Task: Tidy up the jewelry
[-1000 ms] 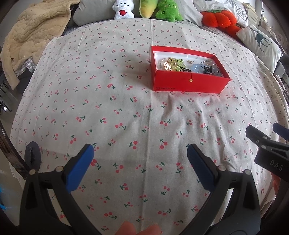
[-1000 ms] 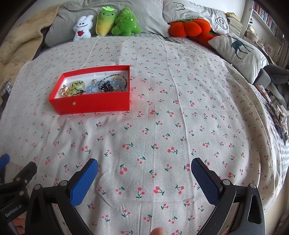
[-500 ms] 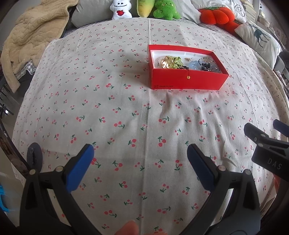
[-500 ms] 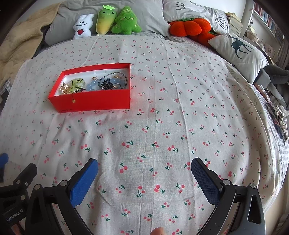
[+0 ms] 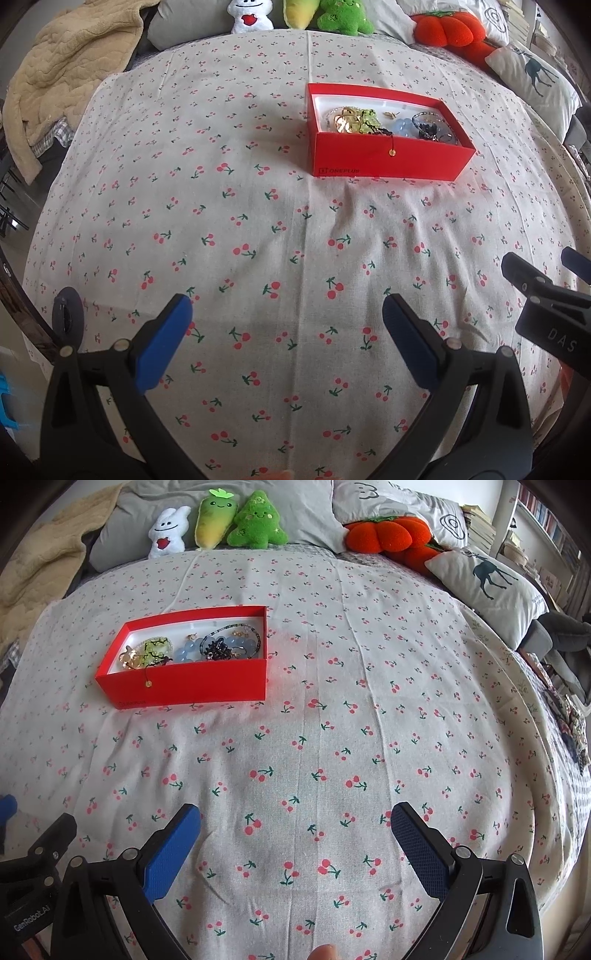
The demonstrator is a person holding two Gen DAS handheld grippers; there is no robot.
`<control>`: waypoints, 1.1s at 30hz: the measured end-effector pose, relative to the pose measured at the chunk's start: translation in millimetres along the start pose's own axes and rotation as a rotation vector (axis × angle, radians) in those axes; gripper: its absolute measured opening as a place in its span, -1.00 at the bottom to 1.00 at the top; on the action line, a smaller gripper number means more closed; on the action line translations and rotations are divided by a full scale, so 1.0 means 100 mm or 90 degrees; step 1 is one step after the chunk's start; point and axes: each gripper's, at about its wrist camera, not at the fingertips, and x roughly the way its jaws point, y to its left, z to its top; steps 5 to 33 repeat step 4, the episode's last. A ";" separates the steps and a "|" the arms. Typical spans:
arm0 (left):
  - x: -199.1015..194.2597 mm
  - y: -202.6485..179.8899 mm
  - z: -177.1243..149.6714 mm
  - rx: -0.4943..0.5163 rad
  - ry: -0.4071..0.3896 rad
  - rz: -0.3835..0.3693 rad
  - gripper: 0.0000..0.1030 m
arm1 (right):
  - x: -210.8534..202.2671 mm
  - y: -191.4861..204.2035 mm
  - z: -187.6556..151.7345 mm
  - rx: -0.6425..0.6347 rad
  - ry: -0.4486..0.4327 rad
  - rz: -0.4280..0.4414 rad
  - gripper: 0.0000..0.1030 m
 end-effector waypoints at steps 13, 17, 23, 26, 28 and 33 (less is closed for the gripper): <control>0.07 0.01 0.02 -0.009 -0.006 -0.007 0.99 | 0.05 -0.01 0.03 0.014 -0.014 0.006 1.00; 0.07 0.01 0.02 -0.009 -0.006 -0.007 0.99 | 0.05 -0.01 0.03 0.014 -0.014 0.006 1.00; 0.07 0.01 0.02 -0.009 -0.006 -0.007 0.99 | 0.05 -0.01 0.03 0.014 -0.014 0.006 1.00; 0.07 0.01 0.02 -0.009 -0.006 -0.007 0.99 | 0.05 -0.01 0.03 0.014 -0.014 0.006 1.00; 0.07 0.01 0.02 -0.009 -0.006 -0.007 0.99 | 0.05 -0.01 0.03 0.014 -0.014 0.006 1.00; 0.07 0.01 0.02 -0.009 -0.006 -0.007 0.99 | 0.05 -0.01 0.03 0.014 -0.014 0.006 1.00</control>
